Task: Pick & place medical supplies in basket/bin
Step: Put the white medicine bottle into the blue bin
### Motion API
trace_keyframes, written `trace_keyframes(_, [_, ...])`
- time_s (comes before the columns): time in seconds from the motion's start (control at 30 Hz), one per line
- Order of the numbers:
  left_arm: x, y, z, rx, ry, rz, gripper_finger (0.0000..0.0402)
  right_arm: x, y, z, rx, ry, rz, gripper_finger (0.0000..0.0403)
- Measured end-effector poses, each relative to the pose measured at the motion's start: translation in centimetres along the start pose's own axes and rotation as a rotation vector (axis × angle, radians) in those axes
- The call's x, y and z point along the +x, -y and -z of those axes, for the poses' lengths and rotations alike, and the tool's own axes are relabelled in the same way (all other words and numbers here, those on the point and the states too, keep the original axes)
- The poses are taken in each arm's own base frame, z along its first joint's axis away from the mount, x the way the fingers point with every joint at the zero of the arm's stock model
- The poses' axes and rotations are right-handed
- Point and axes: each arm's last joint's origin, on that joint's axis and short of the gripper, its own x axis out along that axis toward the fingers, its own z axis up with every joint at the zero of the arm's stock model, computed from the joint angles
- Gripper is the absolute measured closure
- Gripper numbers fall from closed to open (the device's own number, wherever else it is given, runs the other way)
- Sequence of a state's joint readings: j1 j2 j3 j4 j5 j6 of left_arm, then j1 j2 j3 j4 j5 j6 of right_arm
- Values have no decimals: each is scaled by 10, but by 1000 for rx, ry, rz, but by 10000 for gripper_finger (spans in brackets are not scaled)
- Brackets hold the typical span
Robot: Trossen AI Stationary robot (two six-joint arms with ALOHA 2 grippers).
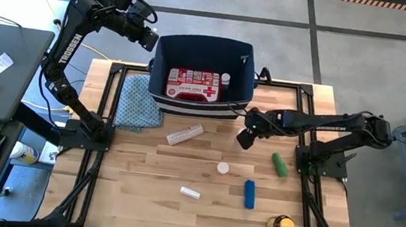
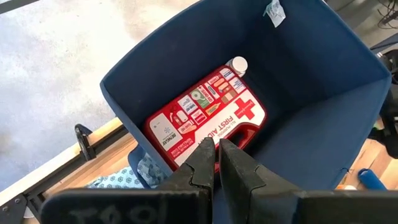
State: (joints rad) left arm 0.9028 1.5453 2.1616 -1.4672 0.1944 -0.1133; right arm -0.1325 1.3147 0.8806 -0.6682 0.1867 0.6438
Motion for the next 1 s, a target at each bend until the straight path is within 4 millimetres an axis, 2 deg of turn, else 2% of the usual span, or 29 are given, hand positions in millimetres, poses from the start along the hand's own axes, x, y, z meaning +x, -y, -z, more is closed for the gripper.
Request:
trace_keyframes(0.27, [0,1,0,-19,-5,34,341,24,-7,2,-102,-68,5,114])
trace_keyframes(0.4, [0,1,0,-19,-4,35,341,33,-5,2,-96,-100,37,115])
trace_keyframes(0.7, [0,2,-1,-17,0,56,341,42,-2,-5,-83,-46,89,116])
trace_keyframes(1.0, [0,2,1,-15,-11,58,341,63,-3,-3,-73,-115,71,116])
